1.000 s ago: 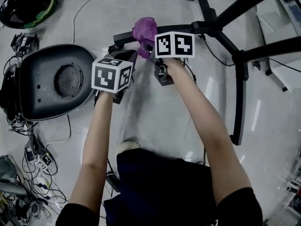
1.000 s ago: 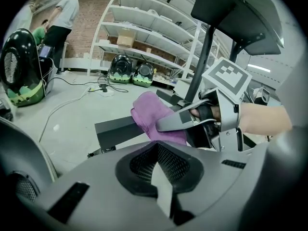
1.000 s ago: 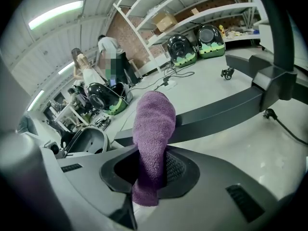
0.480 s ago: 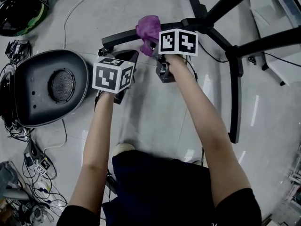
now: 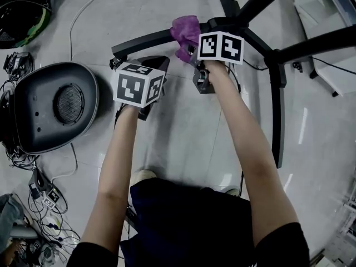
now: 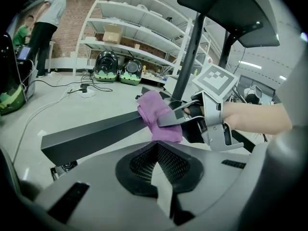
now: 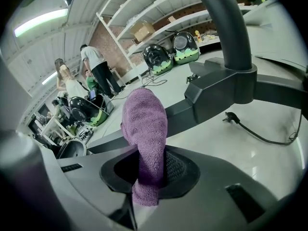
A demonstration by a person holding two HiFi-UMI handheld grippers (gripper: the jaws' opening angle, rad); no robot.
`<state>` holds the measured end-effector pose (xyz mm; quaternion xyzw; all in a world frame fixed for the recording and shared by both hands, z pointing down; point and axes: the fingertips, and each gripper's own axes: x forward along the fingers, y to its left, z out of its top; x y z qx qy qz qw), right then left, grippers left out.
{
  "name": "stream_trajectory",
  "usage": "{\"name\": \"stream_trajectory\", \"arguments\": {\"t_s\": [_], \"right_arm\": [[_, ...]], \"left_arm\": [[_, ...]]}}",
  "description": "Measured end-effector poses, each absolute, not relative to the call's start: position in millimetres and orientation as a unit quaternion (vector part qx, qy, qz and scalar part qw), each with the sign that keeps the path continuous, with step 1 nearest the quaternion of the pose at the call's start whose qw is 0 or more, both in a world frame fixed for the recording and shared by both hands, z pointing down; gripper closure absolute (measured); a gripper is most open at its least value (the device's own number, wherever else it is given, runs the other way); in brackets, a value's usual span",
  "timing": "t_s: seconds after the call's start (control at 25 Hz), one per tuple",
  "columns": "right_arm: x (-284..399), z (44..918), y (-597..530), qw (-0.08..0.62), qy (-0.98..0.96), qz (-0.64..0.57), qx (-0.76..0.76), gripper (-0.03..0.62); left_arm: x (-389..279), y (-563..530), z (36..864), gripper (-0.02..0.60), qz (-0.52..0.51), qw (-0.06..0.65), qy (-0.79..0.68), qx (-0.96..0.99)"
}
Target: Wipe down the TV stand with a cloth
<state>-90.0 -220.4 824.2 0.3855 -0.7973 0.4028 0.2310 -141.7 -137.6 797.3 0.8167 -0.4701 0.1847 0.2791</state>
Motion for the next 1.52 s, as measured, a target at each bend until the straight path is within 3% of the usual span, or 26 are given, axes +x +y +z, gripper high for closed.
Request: {"name": "stream_trajectory", "arguments": {"t_s": [1.52], "right_arm": [[27,788,-273,0.154,-0.763,0.413,0.472,0.499]], "left_arm": [[-65,-149,795,0.577,0.206,0.262,-0.422,0.843]]}}
